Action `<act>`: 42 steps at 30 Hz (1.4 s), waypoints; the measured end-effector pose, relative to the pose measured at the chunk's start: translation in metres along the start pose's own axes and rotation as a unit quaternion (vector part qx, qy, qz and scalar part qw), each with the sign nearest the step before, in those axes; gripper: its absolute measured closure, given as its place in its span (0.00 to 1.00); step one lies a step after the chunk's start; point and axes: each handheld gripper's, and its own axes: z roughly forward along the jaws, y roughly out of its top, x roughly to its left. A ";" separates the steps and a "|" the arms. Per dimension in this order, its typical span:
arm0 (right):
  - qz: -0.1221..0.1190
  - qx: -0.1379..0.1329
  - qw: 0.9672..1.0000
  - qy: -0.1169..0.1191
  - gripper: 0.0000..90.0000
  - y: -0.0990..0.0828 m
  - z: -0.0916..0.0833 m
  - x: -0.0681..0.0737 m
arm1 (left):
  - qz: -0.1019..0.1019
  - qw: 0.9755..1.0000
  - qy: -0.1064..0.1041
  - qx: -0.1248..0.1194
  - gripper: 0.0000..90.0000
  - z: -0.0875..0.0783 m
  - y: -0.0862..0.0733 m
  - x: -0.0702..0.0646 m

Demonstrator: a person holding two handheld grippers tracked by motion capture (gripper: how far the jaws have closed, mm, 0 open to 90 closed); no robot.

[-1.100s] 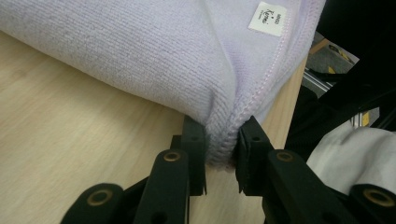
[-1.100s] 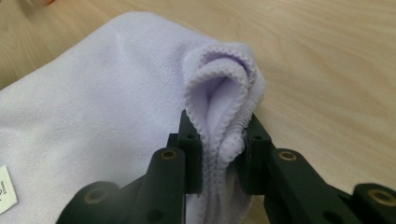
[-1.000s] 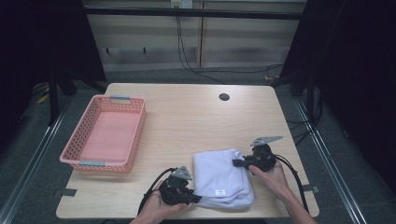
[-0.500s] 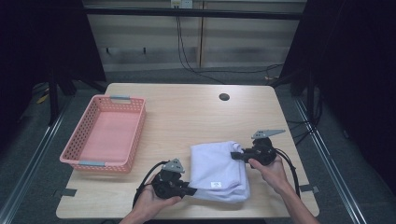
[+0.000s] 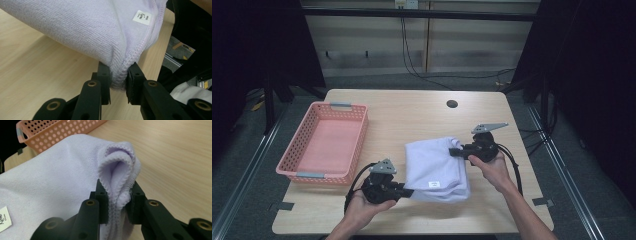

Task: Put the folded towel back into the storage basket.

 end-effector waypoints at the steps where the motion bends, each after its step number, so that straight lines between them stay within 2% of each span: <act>1: -0.001 -0.001 1.000 0.001 0.83 0.004 0.002 0.001 | 0.000 1.000 0.002 -0.002 0.85 -0.002 0.000 0.001; 10: -0.024 -0.003 1.000 0.015 0.83 0.037 0.023 0.006 | -0.017 0.999 0.024 -0.021 0.85 -0.025 0.000 0.016; 18: -0.028 -0.014 0.999 0.030 0.83 0.057 0.038 0.008 | -0.029 0.998 0.047 -0.035 0.85 -0.045 0.003 0.025; 22: -0.029 -0.016 0.999 0.036 0.83 0.064 0.048 0.010 | -0.031 0.997 0.059 -0.029 0.85 -0.052 0.002 0.031; 26: -0.031 -0.021 0.998 0.043 0.83 0.076 0.058 0.016 | -0.044 0.996 0.070 -0.042 0.85 -0.070 0.000 0.039; 32: -0.044 -0.028 0.997 0.052 0.83 0.102 0.071 0.027 | -0.049 0.994 0.089 -0.051 0.85 -0.090 -0.001 0.048; 38: -0.053 -0.033 0.996 0.065 0.83 0.126 0.087 0.036 | -0.054 0.990 0.114 -0.059 0.85 -0.116 0.001 0.057; 42: -0.063 -0.032 0.995 0.066 0.83 0.141 0.096 0.045 | -0.064 0.988 0.125 -0.063 0.85 -0.125 -0.002 0.063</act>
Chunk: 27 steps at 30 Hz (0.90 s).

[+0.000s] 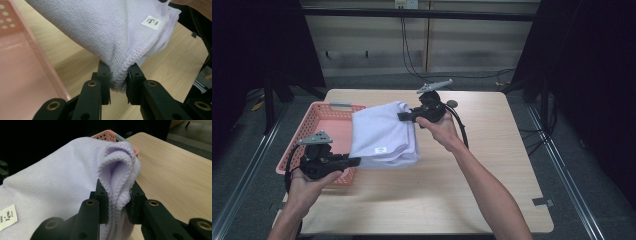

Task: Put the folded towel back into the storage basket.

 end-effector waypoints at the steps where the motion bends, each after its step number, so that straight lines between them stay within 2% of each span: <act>1: 0.000 0.001 1.000 0.001 0.83 0.004 0.003 0.001 | -0.002 1.000 0.002 0.000 0.85 -0.002 0.000 0.002; 11: -0.006 0.003 1.000 0.005 0.83 0.028 0.034 0.012 | -0.019 0.999 0.024 -0.008 0.85 -0.028 -0.002 0.028; 18: -0.003 0.013 1.000 0.013 0.83 0.043 0.067 0.018 | -0.047 0.998 0.041 -0.012 0.85 -0.044 -0.009 0.055; 23: 0.007 0.013 1.000 0.019 0.83 0.046 0.087 0.023 | -0.065 0.997 0.052 0.001 0.85 -0.053 -0.017 0.077; 27: 0.013 0.016 1.000 0.024 0.83 0.048 0.102 0.027 | -0.082 0.995 0.060 -0.002 0.85 -0.061 -0.021 0.091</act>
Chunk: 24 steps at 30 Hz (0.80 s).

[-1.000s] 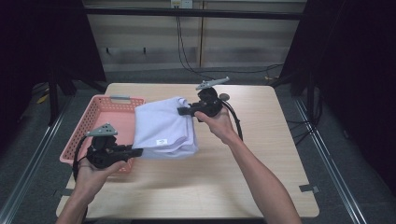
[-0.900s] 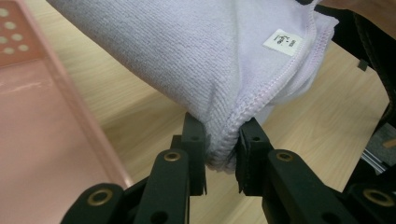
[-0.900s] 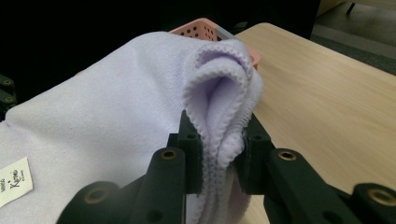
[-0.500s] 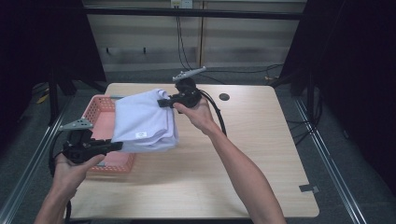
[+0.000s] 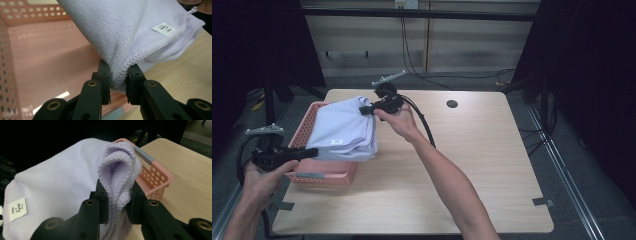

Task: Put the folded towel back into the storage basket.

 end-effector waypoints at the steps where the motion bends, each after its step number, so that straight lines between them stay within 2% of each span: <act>1: 0.002 -0.001 1.000 0.000 0.83 0.001 0.003 0.001 | -0.002 1.000 0.001 0.000 0.85 -0.001 0.000 0.003; 13: 0.014 0.006 1.000 0.002 0.83 0.012 0.039 0.006 | -0.024 0.999 0.020 0.014 0.85 -0.011 -0.001 0.033; 24: 0.021 0.020 1.000 -0.003 0.83 0.004 0.065 0.010 | -0.044 0.998 0.036 0.028 0.85 -0.009 -0.013 0.051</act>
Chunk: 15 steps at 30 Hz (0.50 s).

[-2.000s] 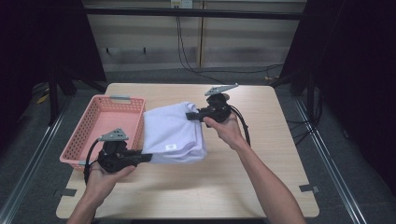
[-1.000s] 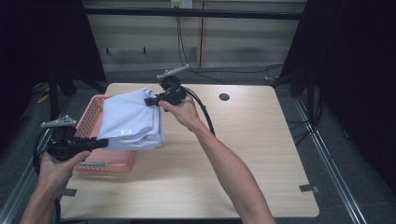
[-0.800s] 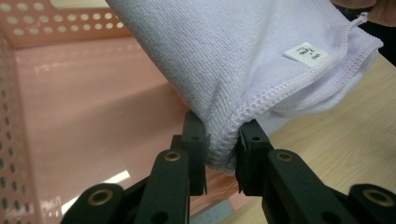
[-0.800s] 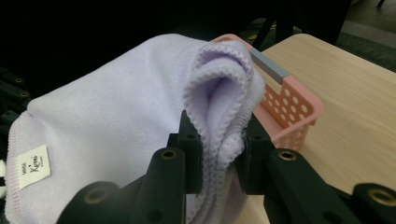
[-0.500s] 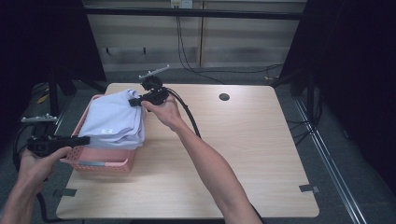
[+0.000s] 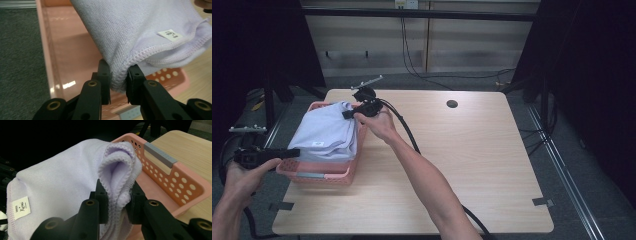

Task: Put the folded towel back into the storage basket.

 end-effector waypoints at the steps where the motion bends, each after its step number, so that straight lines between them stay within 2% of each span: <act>1: 0.002 0.001 1.000 -0.002 0.83 -0.001 0.002 0.000 | -0.001 1.000 0.006 -0.002 0.85 0.000 -0.001 0.001; 6: 0.002 0.007 1.000 -0.005 0.83 -0.004 0.011 0.000 | 0.001 1.000 0.012 0.009 0.85 0.004 -0.004 0.004; 10: -0.003 0.019 1.000 -0.014 0.82 -0.007 0.021 -0.001 | -0.012 1.000 0.022 0.017 0.85 0.008 -0.002 0.012; 15: 0.006 0.024 0.999 -0.020 0.82 -0.013 0.032 -0.004 | -0.013 0.999 0.027 0.032 0.85 0.018 -0.007 0.019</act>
